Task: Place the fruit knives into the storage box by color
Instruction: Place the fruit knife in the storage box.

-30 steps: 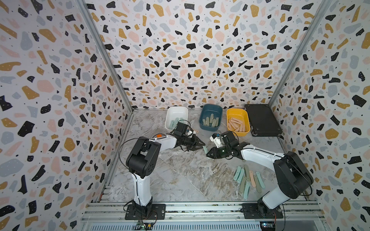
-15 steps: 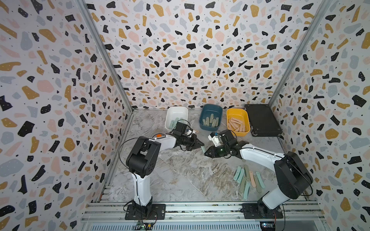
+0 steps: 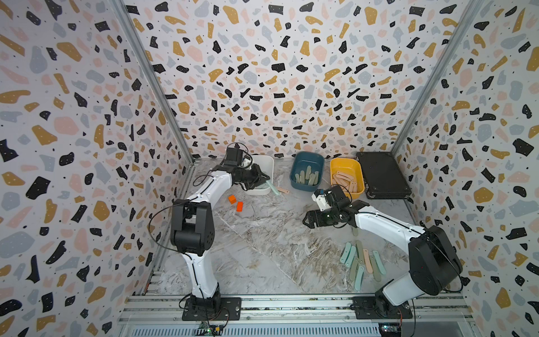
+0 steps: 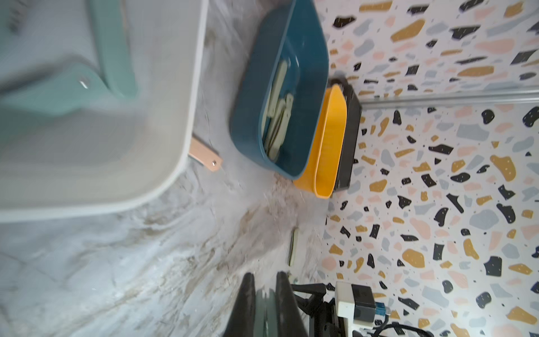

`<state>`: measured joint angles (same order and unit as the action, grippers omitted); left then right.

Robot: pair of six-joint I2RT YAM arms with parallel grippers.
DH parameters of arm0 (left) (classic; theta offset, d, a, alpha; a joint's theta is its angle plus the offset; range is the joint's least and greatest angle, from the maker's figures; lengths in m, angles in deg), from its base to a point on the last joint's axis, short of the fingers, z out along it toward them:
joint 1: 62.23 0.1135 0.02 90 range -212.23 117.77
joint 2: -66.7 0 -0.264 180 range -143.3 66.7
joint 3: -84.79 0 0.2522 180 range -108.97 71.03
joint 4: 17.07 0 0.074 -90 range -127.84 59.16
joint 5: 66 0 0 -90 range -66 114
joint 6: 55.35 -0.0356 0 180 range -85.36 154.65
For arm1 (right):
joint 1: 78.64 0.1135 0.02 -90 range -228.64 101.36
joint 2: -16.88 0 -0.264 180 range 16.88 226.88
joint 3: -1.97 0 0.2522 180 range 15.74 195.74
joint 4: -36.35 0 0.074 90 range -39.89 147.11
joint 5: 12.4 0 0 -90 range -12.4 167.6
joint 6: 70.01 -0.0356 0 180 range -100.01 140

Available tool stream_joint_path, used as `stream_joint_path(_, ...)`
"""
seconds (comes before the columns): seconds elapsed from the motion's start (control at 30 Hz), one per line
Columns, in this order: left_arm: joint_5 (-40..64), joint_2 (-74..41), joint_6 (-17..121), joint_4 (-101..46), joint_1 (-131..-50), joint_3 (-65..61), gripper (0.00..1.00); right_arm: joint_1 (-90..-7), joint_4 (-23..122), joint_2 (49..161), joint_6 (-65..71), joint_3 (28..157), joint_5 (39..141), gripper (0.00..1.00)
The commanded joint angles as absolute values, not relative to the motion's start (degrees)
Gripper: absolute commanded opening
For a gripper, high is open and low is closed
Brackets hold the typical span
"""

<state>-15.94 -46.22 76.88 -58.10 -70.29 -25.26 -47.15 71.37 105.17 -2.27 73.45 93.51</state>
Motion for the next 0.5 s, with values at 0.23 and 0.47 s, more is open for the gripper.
stream_joint_path(0.23, 5.0, -62.0, 62.1, -77.3, -69.7, -50.3, 0.0, -50.8, 81.4, 95.8, 1.2, 71.5, 76.5, 1.0)
stream_joint_path(0.47, 9.4, -69.6, 58.7, -77.4, -69.8, -58.4, 0.0, -56.7, 84.2, 97.5, -1.9, 70.7, 72.6, 0.99)
